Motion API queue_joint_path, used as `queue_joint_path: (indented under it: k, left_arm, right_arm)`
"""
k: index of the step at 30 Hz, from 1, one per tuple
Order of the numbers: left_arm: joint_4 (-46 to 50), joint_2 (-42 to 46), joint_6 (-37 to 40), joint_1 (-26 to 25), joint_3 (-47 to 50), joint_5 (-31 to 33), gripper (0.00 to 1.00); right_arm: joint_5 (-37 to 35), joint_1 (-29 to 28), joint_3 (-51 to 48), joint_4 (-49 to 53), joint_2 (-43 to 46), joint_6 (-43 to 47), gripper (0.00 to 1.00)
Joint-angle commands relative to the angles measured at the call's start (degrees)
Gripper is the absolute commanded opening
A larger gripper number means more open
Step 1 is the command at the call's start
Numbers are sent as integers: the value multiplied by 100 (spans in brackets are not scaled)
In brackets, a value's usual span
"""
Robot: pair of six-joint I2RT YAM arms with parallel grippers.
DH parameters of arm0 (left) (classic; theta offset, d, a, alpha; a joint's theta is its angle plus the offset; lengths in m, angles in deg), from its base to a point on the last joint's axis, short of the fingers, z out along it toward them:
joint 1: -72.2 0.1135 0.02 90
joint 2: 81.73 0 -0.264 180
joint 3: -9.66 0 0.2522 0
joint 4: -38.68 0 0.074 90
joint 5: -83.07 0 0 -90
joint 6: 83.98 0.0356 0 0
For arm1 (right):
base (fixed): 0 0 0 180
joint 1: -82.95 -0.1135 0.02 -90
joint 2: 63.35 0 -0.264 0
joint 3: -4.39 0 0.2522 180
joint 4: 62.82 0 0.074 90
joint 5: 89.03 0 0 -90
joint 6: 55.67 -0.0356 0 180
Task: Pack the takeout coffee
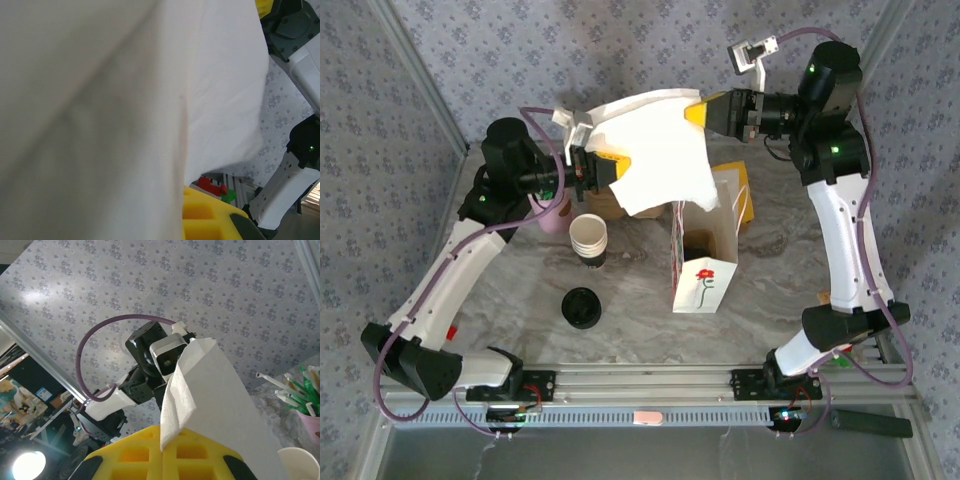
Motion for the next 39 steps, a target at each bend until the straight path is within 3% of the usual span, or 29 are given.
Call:
queue_joint_path:
  k: [1,6,11,15,23,29,36,39]
  left_arm:
    - [220,105,28,-71,-300,435,0]
    - [848,-91,-624,-101,-735,1155,0]
    - [2145,-672,-794,-105,-1642,1220,0]
    - [2514,-952,-806,-171,-1975,1460,0]
    - [3655,-1315,90,-307,-2888,2234,0]
    - [4250,-1465,803,-465,-3552,2917,0]
    - [4254,-1394,2275,-1043,-3669,4960,0]
    - [4076,-1315,2945,-1278,-3607,5858,0]
  right_arm:
    - [-290,74,-104,218,156,325,0]
    - [-785,109,-283,467,225,665,0]
    - [-1153,99,-521,298,243,686,2]
    - [-1086,62,-607,238,235,712,12]
    - [-848,181,-792,228,314,1014,38]
    - [-678,309,-961,-421,168,664,44]
    - [-634,331,-729,-475,-29,715,53]
    - [-812,364,-669,-243,35,1131,56]
